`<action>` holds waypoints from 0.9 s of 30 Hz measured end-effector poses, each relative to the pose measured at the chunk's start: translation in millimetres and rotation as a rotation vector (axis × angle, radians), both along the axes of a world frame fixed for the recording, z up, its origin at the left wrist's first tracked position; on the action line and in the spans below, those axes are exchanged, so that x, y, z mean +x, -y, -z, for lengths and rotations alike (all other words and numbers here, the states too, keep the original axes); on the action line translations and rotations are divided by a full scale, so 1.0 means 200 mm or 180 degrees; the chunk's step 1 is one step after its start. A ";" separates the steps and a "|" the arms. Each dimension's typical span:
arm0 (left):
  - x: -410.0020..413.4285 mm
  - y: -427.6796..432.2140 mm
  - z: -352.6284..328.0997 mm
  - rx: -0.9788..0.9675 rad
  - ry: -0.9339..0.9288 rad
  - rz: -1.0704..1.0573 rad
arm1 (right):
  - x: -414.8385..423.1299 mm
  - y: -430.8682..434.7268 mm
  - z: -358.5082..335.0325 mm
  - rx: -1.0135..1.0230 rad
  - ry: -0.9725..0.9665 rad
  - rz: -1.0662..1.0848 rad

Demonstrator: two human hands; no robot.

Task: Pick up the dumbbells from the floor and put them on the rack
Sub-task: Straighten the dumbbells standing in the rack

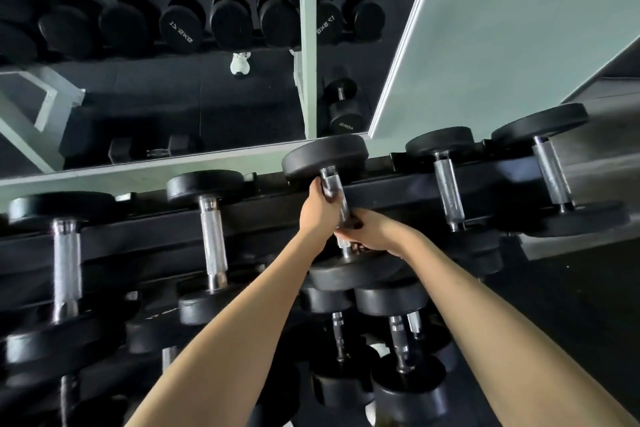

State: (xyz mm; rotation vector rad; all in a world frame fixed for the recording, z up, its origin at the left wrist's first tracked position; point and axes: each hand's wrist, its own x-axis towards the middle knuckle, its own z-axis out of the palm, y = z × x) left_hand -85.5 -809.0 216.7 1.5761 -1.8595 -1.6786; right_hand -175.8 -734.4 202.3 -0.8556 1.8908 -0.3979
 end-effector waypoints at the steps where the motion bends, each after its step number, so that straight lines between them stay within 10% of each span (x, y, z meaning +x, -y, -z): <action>1: -0.03 0.00 0.00 0.0026 -0.0048 -0.0225 | -0.01 0.00 0.01 -0.0052 0.0146 0.0000; 27: -0.10 -0.01 -0.01 0.0120 0.0038 -0.0522 | 0.04 -0.05 0.11 -0.0298 0.0772 0.0845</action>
